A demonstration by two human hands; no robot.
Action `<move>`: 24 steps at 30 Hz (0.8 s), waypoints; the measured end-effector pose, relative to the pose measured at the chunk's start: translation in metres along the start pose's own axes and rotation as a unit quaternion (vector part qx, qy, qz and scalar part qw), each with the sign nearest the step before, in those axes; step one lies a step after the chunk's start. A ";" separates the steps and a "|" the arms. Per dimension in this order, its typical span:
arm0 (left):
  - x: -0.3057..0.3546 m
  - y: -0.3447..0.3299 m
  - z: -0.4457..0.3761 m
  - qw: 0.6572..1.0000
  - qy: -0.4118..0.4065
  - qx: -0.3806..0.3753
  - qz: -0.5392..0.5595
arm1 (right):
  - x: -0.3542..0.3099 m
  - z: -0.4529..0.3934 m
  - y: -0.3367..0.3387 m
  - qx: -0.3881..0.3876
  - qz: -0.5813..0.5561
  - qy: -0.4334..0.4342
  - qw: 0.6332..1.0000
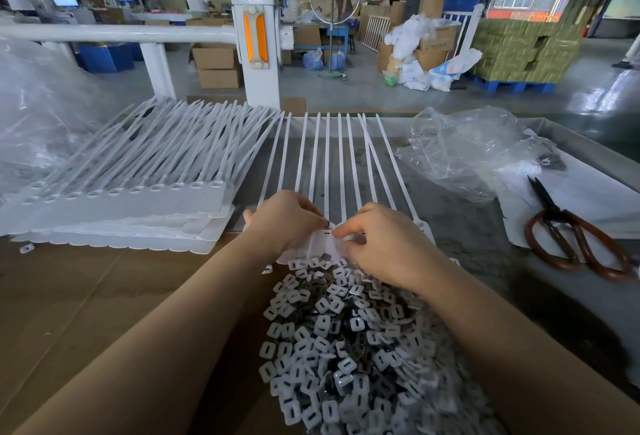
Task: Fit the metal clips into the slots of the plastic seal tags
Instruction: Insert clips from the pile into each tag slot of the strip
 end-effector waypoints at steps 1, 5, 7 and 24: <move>0.000 0.000 0.000 1.000 0.002 0.000 0.003 | 0.000 0.000 0.000 0.000 0.000 -0.001 1.000; -0.002 -0.001 -0.001 1.000 0.012 -0.003 0.019 | 0.000 0.000 0.000 0.002 -0.001 0.001 1.000; -0.003 -0.003 -0.002 0.999 0.017 -0.016 0.039 | 0.000 0.000 0.001 0.003 -0.001 0.001 1.000; 0.039 0.016 0.015 0.945 -0.208 0.097 -0.232 | -0.002 0.002 0.001 -0.006 -0.007 0.000 1.000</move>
Point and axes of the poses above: each hand's wrist, its own z-axis away from the middle knuckle, its own y-axis out of the back of the hand, x = y × z, the point moved 9 cm from there along -z, towards the middle knuckle, and after that the axes turned 4 degrees about y, right-handed, at the moved point
